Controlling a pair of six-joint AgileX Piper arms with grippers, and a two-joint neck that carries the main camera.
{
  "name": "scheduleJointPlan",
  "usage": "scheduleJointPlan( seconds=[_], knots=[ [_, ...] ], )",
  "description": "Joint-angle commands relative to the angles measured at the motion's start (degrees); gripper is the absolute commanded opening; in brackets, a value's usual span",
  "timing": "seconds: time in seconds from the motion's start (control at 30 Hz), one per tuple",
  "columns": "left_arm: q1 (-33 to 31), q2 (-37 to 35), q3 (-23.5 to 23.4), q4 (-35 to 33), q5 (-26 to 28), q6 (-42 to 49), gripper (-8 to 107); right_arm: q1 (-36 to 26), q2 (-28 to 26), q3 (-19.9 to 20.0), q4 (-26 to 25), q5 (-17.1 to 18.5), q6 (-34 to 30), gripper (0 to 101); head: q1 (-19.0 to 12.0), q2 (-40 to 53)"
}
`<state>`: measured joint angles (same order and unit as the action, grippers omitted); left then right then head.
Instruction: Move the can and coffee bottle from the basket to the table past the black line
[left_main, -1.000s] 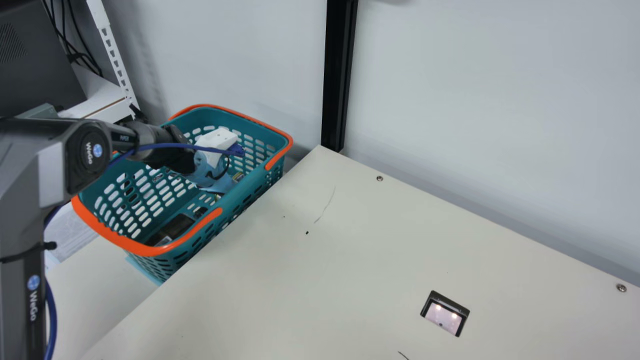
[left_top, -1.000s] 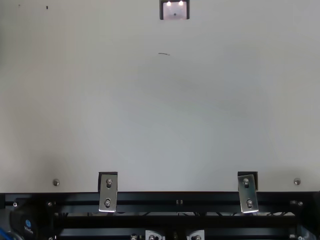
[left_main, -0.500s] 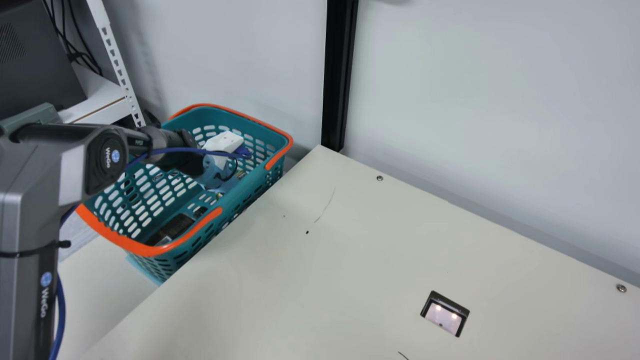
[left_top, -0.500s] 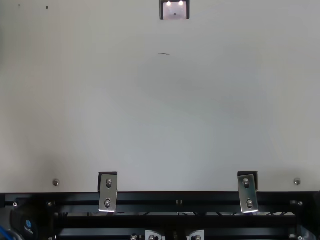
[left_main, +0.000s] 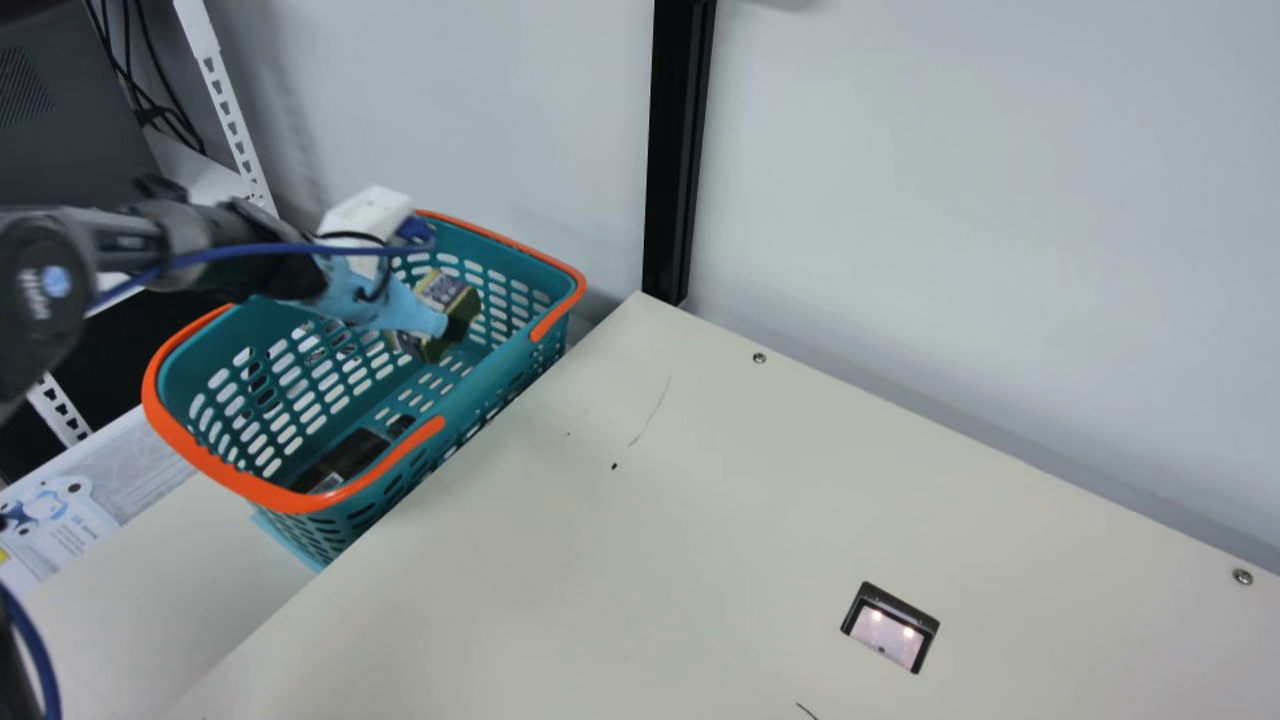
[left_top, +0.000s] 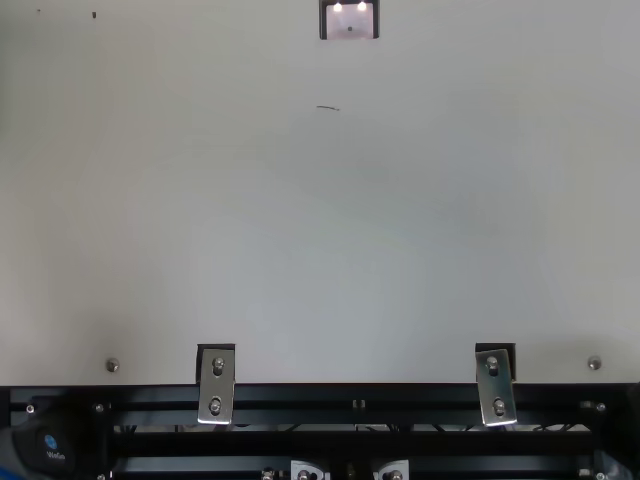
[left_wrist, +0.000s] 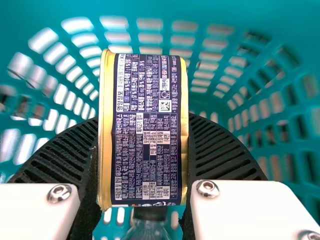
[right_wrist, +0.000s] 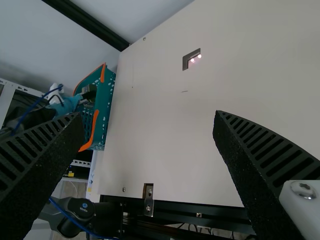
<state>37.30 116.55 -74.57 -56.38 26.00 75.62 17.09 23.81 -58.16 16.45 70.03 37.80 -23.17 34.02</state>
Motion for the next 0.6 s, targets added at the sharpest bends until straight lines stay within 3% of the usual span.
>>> scheduleJointPlan(
  seconds=[0.0,0.3,0.57],
  knots=[
    [1.52,-8.62,3.64,-9.40,1.52,5.01,10,0.00,0.00,0.00,0.00,0.00,0.00,101,-1.33,0.88],
    [4.01,-25.71,13.34,-23.02,4.88,2.11,10,0.00,0.00,0.00,0.00,0.00,0.00,101,-1.33,0.88],
    [0.72,-37.85,20.57,-19.97,5.54,-19.17,10,0.00,0.00,0.00,0.00,0.00,0.00,101,-1.33,0.88]
  ],
)
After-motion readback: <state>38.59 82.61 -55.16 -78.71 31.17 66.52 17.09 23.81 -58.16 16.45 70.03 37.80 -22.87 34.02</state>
